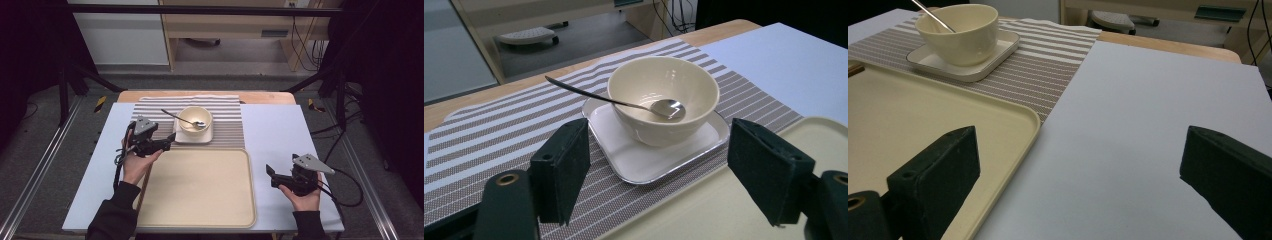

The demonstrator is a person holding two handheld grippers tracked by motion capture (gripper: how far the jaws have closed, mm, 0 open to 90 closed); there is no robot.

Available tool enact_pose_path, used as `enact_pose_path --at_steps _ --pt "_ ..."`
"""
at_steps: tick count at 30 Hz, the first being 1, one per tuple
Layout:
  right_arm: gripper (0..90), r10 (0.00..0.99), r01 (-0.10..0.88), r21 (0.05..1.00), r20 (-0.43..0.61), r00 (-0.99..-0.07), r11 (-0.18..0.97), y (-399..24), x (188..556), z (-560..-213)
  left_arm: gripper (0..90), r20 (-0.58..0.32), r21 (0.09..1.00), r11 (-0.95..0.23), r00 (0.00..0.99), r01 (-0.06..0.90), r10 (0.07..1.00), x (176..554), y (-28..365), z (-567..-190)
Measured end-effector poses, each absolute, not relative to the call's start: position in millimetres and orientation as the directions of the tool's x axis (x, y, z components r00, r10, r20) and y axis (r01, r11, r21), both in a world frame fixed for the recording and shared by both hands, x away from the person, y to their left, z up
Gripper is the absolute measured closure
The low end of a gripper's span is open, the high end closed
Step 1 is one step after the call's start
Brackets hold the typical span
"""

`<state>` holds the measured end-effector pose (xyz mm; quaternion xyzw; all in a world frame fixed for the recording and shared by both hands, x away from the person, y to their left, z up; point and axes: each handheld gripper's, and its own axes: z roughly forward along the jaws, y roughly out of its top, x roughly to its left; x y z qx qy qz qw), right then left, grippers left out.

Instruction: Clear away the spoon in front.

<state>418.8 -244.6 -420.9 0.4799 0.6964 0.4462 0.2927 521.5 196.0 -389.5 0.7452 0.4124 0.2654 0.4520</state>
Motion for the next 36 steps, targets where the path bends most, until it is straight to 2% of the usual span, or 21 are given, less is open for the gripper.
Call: enact_pose_path --at_steps 7,15,25,36 --pt "2.9 0.929 0.403 0.904 0.017 -0.37 0.144 -244.6 418.6 -420.3 23.8 0.062 0.883 -0.279 0.496 0.377 0.866 540.1 190.5 -392.1" --pt "2.9 0.928 0.409 0.901 0.017 -0.372 0.147 -243.3 419.6 -421.5 23.1 0.037 0.875 -0.255 0.469 0.412 0.882 562.7 187.0 -404.7" --pt "2.8 0.927 0.409 0.901 0.021 -0.375 0.145 -243.4 419.5 -421.4 22.6 0.061 0.864 -0.271 0.447 0.424 0.892 586.2 183.8 -411.5" --pt "2.7 0.926 0.412 0.899 0.021 -0.377 0.148 -243.7 420.0 -421.7 24.0 0.027 0.86 -0.236 0.421 0.453 0.907 611.3 186.6 -418.2"
